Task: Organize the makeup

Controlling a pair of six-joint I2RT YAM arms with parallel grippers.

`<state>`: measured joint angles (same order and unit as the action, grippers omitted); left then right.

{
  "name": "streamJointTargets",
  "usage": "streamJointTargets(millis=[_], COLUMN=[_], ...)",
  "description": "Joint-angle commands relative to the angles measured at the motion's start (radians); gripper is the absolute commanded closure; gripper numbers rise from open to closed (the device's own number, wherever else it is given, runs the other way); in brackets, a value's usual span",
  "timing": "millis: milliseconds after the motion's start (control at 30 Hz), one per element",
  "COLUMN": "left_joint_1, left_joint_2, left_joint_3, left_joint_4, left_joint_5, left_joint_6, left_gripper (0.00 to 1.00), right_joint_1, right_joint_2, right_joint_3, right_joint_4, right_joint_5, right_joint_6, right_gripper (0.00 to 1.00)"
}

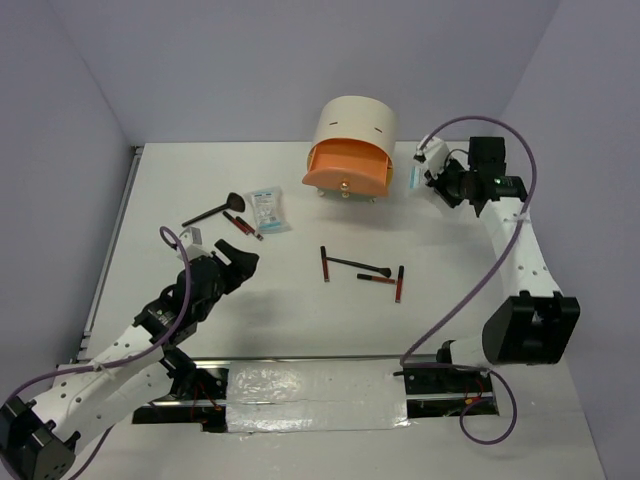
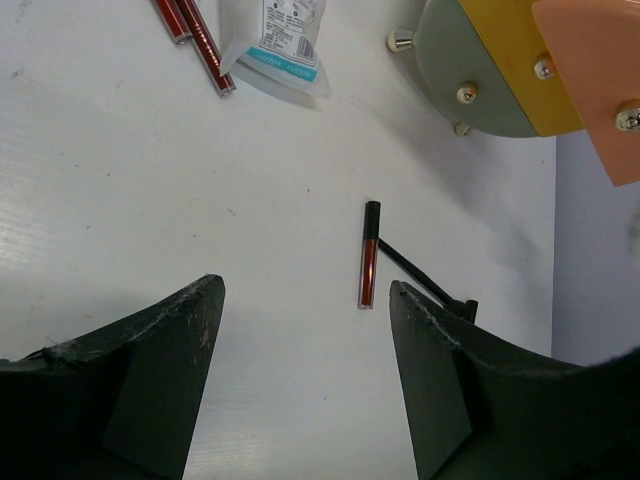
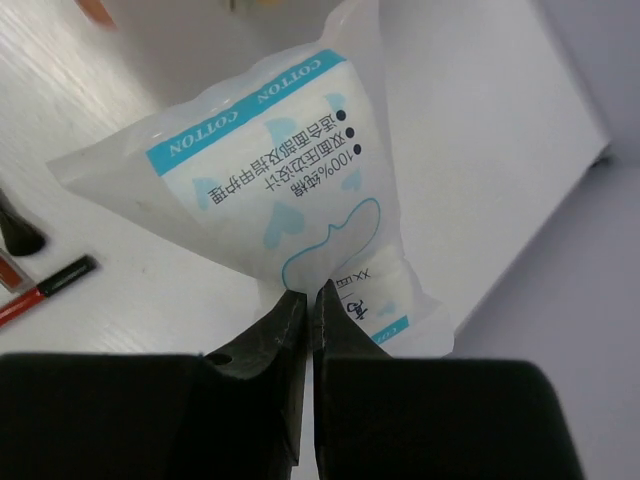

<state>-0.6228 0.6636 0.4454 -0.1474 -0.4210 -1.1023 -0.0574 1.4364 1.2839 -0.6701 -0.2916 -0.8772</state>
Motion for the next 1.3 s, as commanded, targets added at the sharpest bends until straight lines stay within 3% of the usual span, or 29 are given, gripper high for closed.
streamJointTargets(millis=[0,167,300,533,1000,1267], left_joint_1=[0.005,0.005,0.003,0.003,0.003,0.003], left_joint_2=[0.004,0.004,0.01,-0.032,-0.064,-0.058], left_joint_3=[0.004,0.003,0.018,0.009,-0.001,0.006], left_joint_4=[0.052,0.084,0.082,0.063,0.025,0.014], left_joint_5=[0.001,0.007,0.013,0.013,0.005,-0.002], left_joint_6=[0.022,0.038,0.056,0.038,0.022,0.019], left_gripper=[0.21,0.21,0.21,0.21,0.21,0.21], right_joint_1=[0.036,0.142,0.238,0.295,0.301,0.303], right_joint_2=[-0.097,-0.114,-0.058,0.176,0.329,0.401], right_joint_3=[0.126,0.288,0.376,0.558,0.594,0.637], right_joint_4=[-0.074,-0.054,0.039,0.119,0.127,0.112], right_joint_5=[-0.15,-0.271,-0.328,-0.426,-0.475,-0.403], right_joint_6=[-0.036,0.029,0.173,0.377,0.428,0.402], right_gripper=[0.96,0.96,0.96,0.96,0.96,0.96])
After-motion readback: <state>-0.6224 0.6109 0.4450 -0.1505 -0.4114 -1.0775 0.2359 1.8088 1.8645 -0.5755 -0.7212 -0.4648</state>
